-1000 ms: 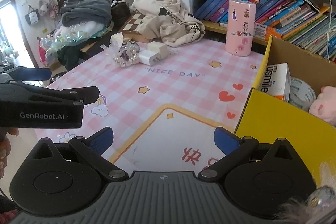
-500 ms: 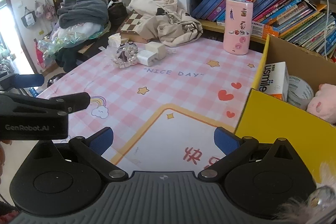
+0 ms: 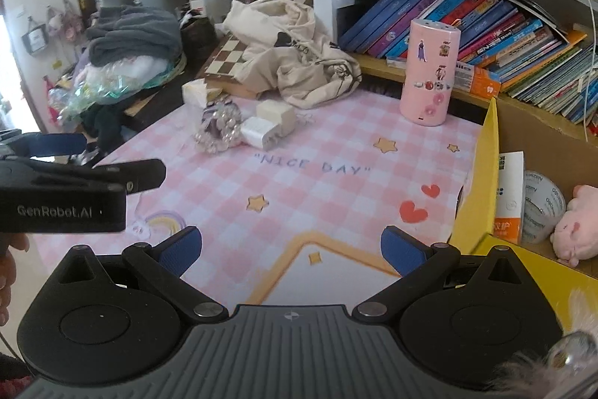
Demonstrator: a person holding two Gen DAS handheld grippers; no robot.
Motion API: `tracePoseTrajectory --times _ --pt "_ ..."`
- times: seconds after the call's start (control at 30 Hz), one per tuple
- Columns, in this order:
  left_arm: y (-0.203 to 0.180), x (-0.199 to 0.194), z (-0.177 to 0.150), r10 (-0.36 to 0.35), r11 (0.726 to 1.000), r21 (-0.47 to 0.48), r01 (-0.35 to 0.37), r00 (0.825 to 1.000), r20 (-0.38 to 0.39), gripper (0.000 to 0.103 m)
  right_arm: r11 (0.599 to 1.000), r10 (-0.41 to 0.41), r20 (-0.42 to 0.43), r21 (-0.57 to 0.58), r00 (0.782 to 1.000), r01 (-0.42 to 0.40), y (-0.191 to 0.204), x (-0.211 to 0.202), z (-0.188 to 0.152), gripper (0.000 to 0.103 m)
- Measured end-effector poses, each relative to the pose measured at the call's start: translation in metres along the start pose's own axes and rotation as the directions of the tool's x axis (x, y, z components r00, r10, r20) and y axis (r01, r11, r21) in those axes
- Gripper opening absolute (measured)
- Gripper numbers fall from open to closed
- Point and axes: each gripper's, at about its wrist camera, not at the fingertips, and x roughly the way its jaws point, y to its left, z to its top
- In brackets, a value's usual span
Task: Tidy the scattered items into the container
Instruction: 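Move both tools toward the ribbon bow and white tissue roll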
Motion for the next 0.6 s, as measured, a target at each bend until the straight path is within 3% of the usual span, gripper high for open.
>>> tracePoseTrajectory --times 0.37,0.6 --pt "0.053 0.046 0.014 -0.071 0.995 0.062 0.076 0.995 -0.072 0.102 0.989 -0.117 -0.053 0.084 0.992 0.122 0.033 0.047 0.018 0.103" --pt "0.08 0.073 0.021 -0.12 0.992 0.015 0.123 0.983 -0.136 0.102 0.978 -0.168 -0.068 0.113 0.983 0.175 0.049 0.064 0.024 0.103"
